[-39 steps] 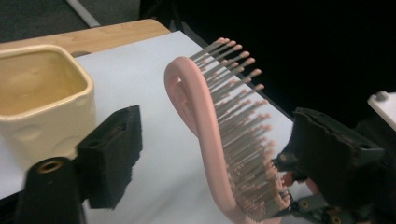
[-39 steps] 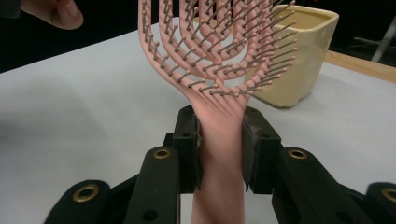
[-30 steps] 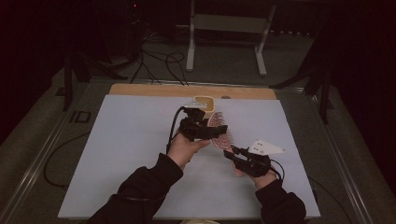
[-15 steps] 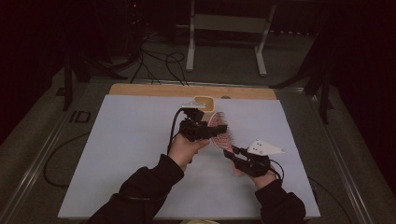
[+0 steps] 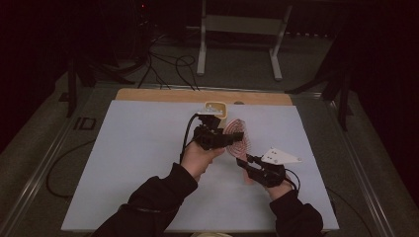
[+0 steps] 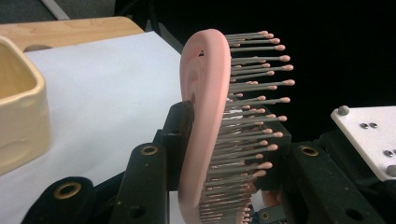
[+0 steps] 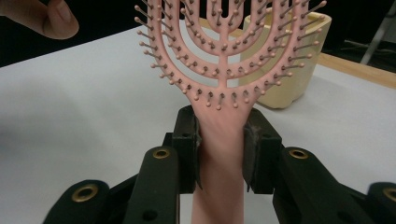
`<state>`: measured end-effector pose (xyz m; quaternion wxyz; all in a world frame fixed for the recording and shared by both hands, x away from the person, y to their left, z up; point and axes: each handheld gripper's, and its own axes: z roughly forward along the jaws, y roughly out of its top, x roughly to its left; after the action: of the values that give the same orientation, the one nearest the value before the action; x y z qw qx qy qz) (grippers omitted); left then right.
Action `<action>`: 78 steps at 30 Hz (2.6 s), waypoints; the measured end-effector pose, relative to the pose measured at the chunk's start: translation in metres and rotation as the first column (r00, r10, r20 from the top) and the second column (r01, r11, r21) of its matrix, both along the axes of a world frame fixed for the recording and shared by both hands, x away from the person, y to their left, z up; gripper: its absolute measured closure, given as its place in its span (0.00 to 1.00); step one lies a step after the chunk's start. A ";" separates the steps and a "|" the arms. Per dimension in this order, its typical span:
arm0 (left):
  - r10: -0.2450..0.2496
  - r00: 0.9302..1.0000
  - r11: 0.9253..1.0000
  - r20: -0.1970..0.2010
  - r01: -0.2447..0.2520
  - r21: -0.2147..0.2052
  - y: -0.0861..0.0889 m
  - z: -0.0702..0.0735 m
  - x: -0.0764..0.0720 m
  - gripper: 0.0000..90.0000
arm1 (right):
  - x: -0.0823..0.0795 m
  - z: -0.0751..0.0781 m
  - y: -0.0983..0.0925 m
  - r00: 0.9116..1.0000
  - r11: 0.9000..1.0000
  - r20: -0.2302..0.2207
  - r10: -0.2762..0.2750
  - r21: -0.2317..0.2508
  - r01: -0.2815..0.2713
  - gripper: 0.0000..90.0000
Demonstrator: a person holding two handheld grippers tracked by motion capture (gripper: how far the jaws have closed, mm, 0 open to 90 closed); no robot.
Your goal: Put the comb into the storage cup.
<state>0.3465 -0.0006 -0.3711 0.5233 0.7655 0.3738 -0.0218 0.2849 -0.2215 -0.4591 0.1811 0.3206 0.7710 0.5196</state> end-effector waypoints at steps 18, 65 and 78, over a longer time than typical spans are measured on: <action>-0.018 0.999 1.000 0.048 0.017 0.015 0.003 0.012 -0.002 0.72 | 0.003 -0.001 -0.001 0.998 0.998 -0.050 0.030 0.051 -0.027 0.20; 0.146 0.979 0.989 0.139 -0.143 -0.033 0.065 0.065 0.035 0.72 | -0.020 -0.006 -0.022 0.991 0.992 0.022 0.129 -0.015 -0.128 0.10; 0.192 0.966 0.981 0.176 -0.185 -0.054 0.073 0.081 0.055 0.72 | -0.019 -0.006 -0.022 0.992 0.993 0.019 0.121 0.000 -0.121 0.10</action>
<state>0.4013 0.0727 -0.2903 0.5688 0.7154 0.3956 0.0904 0.2656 -0.2436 -0.4651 0.1565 0.2684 0.7870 0.5330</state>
